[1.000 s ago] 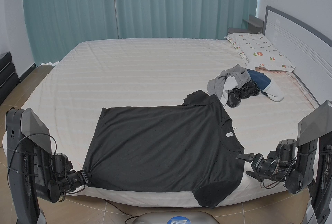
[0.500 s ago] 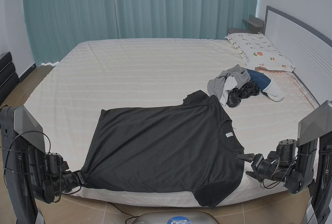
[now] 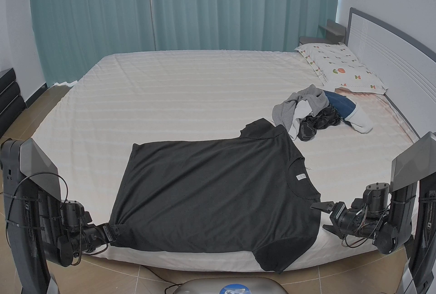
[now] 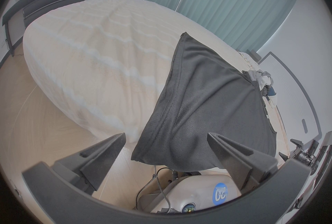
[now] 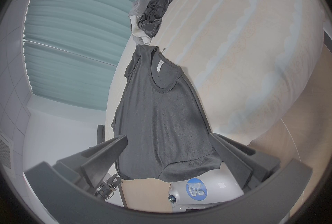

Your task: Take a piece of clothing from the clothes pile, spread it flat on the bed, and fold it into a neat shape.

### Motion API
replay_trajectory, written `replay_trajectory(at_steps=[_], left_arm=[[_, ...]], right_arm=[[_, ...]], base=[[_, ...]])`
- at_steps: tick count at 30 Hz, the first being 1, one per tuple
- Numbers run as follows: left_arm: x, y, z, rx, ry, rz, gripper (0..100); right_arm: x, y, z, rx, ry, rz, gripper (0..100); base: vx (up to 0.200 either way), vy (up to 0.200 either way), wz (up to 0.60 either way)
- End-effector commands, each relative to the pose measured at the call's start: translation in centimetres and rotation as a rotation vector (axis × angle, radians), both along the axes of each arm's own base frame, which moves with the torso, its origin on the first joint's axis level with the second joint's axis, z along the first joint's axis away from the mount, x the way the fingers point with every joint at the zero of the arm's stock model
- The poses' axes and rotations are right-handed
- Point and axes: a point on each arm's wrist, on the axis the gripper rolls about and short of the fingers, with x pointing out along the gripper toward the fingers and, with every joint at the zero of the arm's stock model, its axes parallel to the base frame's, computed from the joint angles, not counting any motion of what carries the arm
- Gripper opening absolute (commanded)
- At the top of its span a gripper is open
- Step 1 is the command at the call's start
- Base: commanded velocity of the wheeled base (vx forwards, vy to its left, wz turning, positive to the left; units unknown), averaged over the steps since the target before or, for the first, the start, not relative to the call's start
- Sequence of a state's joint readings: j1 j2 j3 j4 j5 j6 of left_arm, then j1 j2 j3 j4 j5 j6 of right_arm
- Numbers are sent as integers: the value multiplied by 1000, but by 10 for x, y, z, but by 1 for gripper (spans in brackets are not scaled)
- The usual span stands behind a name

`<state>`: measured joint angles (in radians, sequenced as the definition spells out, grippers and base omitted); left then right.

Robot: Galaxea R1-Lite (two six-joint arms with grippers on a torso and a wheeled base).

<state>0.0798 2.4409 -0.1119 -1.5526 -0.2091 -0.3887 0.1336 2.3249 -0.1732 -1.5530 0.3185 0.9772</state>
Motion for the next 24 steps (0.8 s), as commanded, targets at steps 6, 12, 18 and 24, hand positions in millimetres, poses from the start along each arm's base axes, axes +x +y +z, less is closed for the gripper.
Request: replay_trajectory(at_steps=[6,12,18,24], left_arm=[[6,-10,-10,15,0,-35,100],[4,-9,-8,9,1,-25,0],[1,-2,5,3,-27,8,0],[6,0,10,-37,-56,46,0]], right_arm=[[1,1,1,2,-13,2,100],[1,1,1,2,-13,2,100],[1,0,1,2,-11,2,100],[2,0,1,2,-16,0,100]], base=[[0,0,0],[0,0,0],[0,0,0],[0,0,0]])
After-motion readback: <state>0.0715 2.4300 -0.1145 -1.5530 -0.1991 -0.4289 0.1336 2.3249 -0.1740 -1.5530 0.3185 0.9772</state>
